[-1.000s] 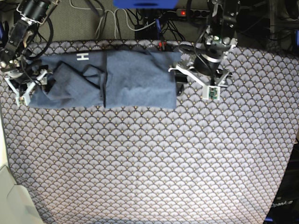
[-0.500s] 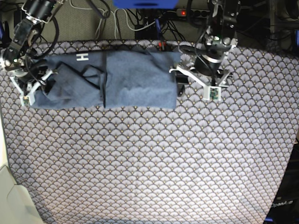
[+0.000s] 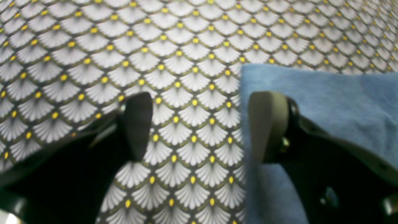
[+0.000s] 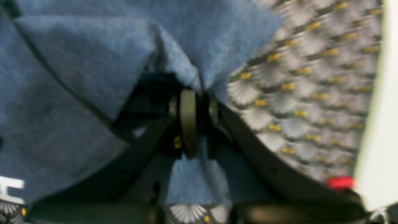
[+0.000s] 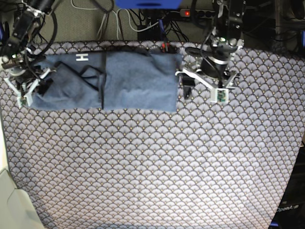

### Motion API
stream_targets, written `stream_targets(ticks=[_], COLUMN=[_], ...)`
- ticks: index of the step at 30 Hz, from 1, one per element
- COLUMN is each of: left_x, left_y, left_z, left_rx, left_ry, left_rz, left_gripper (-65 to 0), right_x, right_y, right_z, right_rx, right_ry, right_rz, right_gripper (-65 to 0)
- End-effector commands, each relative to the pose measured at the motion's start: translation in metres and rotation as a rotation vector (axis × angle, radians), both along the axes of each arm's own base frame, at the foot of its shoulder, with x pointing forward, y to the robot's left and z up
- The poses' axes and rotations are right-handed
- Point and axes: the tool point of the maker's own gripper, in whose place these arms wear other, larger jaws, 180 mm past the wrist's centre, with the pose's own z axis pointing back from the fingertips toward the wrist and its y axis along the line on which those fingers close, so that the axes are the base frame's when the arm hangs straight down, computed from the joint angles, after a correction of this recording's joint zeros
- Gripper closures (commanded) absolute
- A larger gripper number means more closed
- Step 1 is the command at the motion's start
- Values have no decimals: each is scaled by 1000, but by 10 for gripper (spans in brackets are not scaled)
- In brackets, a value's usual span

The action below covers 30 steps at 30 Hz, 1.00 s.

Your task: Fold the T-shirt properly

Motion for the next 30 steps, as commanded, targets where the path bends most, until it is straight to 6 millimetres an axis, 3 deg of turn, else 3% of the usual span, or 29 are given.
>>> stream_targets(ticks=[1,8,12,20,26,30], left_x=[5,1,-6,-21,-27,-29], left_y=[3,14,23,51,53,53], left_z=[15,16,11,3,0,1], left_rx=[-4,14,22,53,58,59], left_ry=[-52,-53,-31,2,17,15], left_rz=[10,31,52,115,119,118], left_gripper=[-467,-467,-467,-467,-467,-467], right_x=[10,4,-1,-2,0,-5], right_y=[2,28,46,47,45,40], right_z=[19,50,44,43,43,24], right_rx=[-15,-43,-29,-29,-30,-19], right_ry=[-71,-154,-134,-127,-130,-74], right_rz=[6,27,72,76,72,64], right_gripper=[0,0,0,0,0,0])
